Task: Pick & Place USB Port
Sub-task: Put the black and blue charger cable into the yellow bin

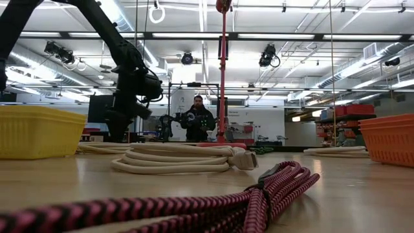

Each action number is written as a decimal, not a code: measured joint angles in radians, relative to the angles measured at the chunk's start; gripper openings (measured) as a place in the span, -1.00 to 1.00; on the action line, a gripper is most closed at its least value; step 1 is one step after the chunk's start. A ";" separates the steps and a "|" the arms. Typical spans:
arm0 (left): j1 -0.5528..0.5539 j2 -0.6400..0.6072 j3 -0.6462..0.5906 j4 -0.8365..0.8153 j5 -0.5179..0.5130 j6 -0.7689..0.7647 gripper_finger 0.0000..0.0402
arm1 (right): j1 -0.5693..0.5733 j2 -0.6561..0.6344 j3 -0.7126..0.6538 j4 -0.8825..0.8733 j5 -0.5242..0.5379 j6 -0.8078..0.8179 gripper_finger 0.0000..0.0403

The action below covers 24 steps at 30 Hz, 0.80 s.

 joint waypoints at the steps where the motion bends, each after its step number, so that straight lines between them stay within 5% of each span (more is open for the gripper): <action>1: 0.000 0.000 0.000 0.005 -0.001 0.001 0.03 | 0.000 0.000 0.000 -0.007 0.000 0.003 -0.07; 24: 0.036 0.021 0.000 0.038 0.094 0.027 0.03 | 0.000 0.000 0.000 -0.035 -0.026 0.041 -0.07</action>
